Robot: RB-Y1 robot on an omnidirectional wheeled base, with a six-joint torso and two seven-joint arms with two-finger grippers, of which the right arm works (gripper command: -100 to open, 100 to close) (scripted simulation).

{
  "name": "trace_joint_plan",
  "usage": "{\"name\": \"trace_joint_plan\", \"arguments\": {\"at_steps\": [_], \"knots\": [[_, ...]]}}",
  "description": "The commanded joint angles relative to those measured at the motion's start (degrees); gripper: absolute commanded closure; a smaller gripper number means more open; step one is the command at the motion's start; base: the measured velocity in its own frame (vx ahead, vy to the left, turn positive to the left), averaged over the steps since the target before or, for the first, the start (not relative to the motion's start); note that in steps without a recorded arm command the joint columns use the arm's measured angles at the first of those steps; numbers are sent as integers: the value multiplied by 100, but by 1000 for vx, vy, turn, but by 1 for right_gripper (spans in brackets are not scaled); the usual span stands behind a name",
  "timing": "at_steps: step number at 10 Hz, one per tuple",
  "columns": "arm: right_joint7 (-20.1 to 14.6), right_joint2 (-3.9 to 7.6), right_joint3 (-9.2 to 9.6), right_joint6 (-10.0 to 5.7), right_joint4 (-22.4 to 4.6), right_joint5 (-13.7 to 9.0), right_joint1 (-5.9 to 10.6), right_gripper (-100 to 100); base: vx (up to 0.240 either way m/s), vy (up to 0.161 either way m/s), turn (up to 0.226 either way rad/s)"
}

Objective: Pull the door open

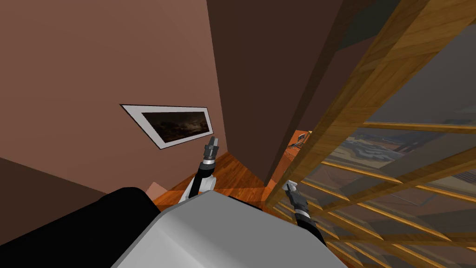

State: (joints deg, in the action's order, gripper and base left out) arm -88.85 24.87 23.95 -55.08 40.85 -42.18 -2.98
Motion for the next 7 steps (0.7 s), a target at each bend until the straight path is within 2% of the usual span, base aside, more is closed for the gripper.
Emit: {"name": "trace_joint_plan", "arguments": {"at_steps": [1, 2, 7], "knots": [[-107, 89, 116, -91, 26, 53, -55, 100, -150, -27, 105], [-134, 112, 146, -114, 33, 67, -69, 100, -176, -28, 83], [-456, 379, 495, -388, 113, 228, -234, 100, -201, -36, 84]]}}
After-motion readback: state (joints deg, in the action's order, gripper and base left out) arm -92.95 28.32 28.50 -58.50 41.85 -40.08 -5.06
